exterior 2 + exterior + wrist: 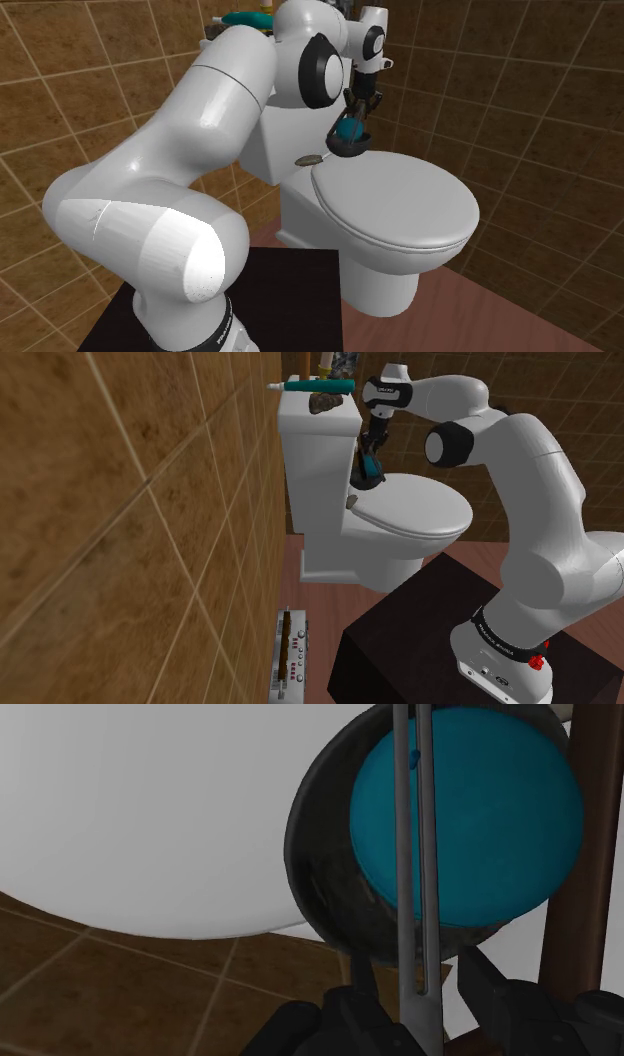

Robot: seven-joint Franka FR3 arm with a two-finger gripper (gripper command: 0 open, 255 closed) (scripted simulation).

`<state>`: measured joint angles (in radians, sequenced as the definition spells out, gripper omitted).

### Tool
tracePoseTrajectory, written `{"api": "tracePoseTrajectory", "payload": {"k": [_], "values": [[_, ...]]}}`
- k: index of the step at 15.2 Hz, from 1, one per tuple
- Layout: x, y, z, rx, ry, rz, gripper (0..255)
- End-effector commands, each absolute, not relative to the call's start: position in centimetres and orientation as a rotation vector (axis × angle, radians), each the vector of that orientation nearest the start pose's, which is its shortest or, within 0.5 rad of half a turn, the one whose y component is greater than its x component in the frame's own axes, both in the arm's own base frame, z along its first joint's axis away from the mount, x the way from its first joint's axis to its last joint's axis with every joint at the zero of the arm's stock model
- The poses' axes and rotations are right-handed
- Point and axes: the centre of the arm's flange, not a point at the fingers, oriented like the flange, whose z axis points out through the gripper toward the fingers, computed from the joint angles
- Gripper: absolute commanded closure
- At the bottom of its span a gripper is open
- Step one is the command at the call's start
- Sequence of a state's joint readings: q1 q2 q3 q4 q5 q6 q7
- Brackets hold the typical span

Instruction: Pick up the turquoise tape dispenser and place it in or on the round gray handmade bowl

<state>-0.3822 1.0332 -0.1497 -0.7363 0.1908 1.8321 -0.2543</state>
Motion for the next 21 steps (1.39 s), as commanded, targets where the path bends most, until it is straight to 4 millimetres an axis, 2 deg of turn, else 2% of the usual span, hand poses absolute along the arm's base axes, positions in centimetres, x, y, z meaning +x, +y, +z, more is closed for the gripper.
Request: {"api": "tracePoseTrajectory", "payload": {"k": [1,8,15,16,21], "values": [[72.4,-34.2,32.0,-3.086,0.378,-0.134,255],[72.4,-34.2,28.3,-3.086,0.378,-0.134,255],[72.4,-34.2,28.3,-3.086,0.378,-0.134,255],[72.4,-34.2,28.3,-3.086,0.378,-0.134,0],[72.4,-34.2,28.3,-3.086,0.378,-0.134,0]]}}
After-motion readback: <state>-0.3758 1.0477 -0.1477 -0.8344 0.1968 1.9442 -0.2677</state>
